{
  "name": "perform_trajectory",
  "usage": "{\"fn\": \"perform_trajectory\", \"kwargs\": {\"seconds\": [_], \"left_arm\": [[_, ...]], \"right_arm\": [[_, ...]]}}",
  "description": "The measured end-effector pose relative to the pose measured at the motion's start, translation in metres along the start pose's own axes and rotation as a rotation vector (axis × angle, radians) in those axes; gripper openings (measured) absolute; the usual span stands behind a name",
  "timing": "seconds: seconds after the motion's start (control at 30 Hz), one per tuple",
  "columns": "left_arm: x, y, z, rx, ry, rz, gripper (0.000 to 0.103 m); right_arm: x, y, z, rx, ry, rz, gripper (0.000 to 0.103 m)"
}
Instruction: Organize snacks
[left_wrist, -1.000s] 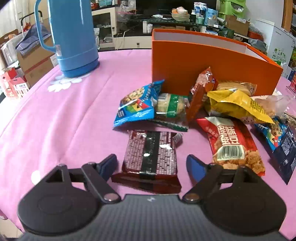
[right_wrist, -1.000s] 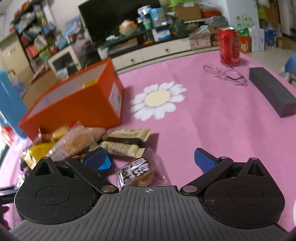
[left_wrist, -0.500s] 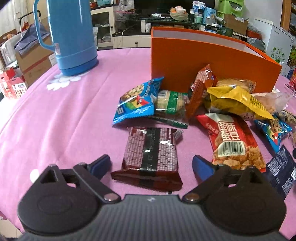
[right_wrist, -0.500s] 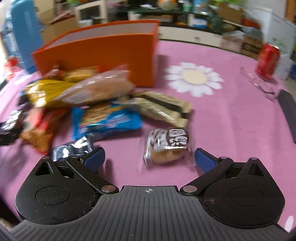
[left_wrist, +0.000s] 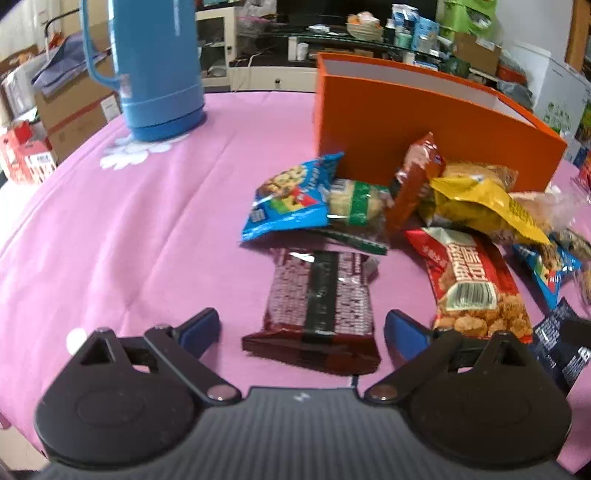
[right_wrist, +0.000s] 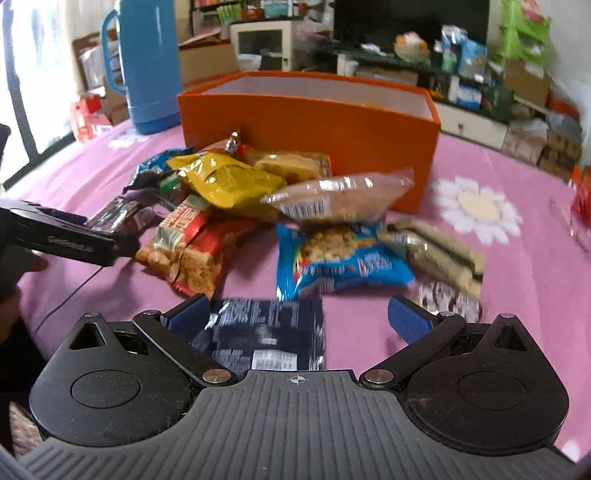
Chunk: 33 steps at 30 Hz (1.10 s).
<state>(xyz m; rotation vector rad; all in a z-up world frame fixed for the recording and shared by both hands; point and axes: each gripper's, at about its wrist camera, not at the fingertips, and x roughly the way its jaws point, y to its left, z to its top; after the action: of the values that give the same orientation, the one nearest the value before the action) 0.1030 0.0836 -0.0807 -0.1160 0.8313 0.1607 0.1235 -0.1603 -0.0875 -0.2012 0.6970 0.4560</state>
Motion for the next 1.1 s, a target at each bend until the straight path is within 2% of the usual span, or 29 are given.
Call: {"fn": "perform_trajectory", "kwargs": {"seconds": [0.1,0.17,0.23,0.33,0.4,0.57,0.77,0.87,0.93,1.0,1.07,1.1], "left_arm": [[0.0,0.005,0.002,-0.029,0.001,-0.01,0.098],[0.001,0.004,0.002,-0.029,0.001,-0.011,0.098],[0.002,0.002,0.002,-0.018,0.002,-0.008,0.098],[0.004,-0.002,0.001,0.011,0.0,-0.001,0.098],[0.004,-0.003,0.001,0.02,-0.001,-0.003,0.099],[0.004,0.0,0.003,0.003,0.001,-0.019,0.099],[0.004,-0.003,0.002,0.01,0.002,-0.022,0.101],[0.005,-0.006,0.001,0.025,0.001,-0.011,0.101],[0.005,-0.007,0.0,0.037,0.0,-0.003,0.101],[0.005,-0.009,-0.001,0.045,-0.001,0.005,0.101],[0.005,-0.009,-0.001,0.045,-0.001,0.005,0.101],[0.005,-0.009,-0.001,0.044,-0.001,0.005,0.101]], "right_arm": [[0.011,-0.011,0.017,0.034,0.007,0.053,0.084],[0.021,-0.015,0.026,0.067,0.021,0.052,0.084],[0.029,-0.007,0.032,0.037,0.007,0.042,0.084],[0.056,0.002,0.038,-0.046,0.021,-0.116,0.084],[0.068,-0.001,0.036,-0.063,0.047,-0.186,0.084],[0.053,-0.041,0.021,0.095,0.1,-0.197,0.084],[0.018,-0.095,-0.009,0.321,0.122,-0.272,0.084],[0.001,-0.098,-0.005,0.377,0.042,-0.19,0.084],[0.0,-0.085,0.009,0.313,0.005,-0.185,0.084],[0.006,-0.07,0.021,0.199,-0.018,-0.238,0.084],[0.014,-0.067,0.027,0.169,-0.022,-0.29,0.084],[0.014,-0.07,0.029,0.195,-0.033,-0.297,0.084]]}}
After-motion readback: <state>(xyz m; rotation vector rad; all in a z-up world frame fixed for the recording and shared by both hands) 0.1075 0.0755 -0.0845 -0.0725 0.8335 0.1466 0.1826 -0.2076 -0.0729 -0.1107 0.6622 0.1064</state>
